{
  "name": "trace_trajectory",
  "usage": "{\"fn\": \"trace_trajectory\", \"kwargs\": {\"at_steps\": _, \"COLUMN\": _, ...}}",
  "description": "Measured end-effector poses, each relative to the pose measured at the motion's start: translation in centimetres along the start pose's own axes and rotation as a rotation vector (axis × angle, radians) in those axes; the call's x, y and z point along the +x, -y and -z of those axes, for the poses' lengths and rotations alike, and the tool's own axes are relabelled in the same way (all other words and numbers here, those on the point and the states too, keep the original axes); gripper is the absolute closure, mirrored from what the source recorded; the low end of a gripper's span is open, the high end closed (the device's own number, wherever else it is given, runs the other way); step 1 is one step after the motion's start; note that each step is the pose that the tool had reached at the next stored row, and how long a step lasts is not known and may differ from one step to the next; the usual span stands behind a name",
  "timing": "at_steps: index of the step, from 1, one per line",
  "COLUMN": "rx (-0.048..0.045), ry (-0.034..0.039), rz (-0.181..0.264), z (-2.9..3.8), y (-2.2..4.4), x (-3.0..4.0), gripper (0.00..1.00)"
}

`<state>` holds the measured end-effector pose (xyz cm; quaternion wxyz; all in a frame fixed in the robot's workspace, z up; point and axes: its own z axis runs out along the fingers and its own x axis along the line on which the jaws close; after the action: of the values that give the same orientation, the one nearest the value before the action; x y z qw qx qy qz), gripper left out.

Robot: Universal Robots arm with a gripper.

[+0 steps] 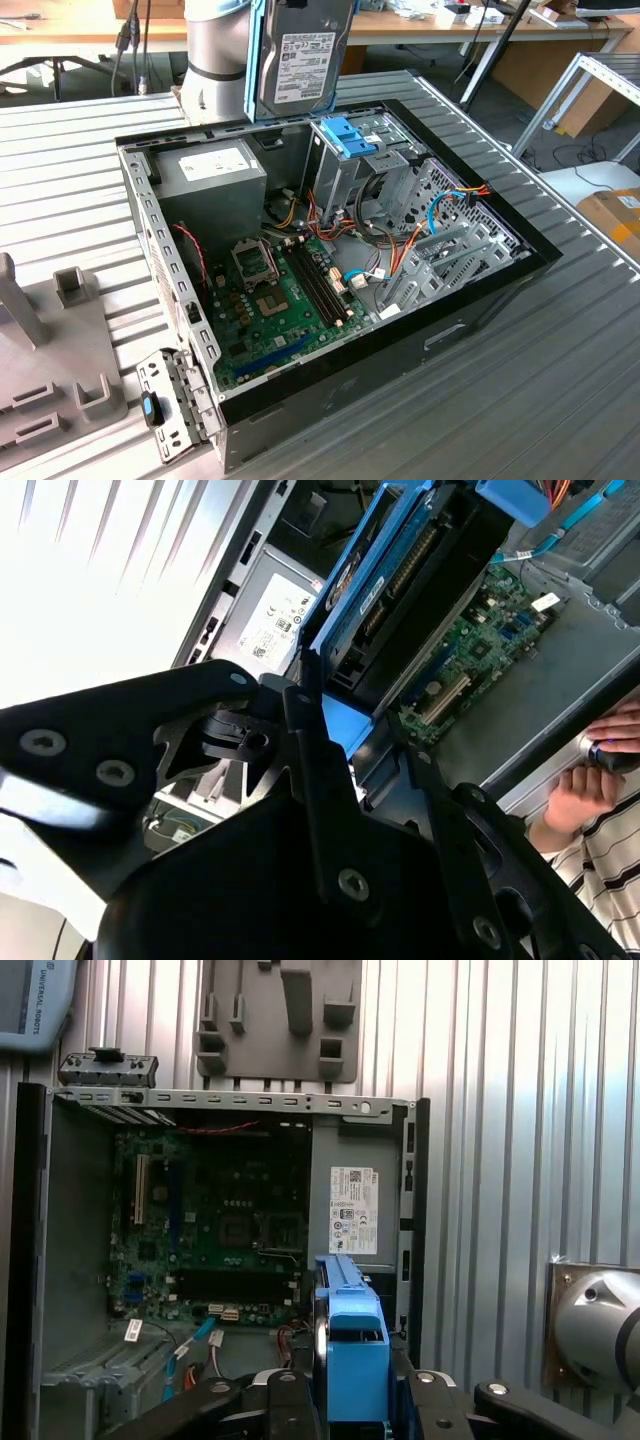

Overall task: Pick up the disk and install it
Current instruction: 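Pick up the disk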

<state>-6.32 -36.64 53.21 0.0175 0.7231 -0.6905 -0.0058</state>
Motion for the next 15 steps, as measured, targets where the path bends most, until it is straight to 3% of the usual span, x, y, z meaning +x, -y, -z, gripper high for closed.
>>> {"fn": "trace_trajectory", "kwargs": {"at_steps": 8, "rx": 0.0, "ry": 0.0, "rz": 0.0, "z": -0.03, "y": 0.01, "x": 2.06, "gripper": 0.64}}
{"fn": "trace_trajectory", "kwargs": {"at_steps": 11, "rx": 0.0, "ry": 0.0001, "rz": 0.0, "z": -0.06, "y": 0.0, "x": 3.93, "gripper": 0.64}}
{"fn": "trace_trajectory", "kwargs": {"at_steps": 15, "rx": 0.0, "ry": 0.0, "rz": 0.0, "z": -0.08, "y": 0.0, "x": 5.33, "gripper": 0.64}}
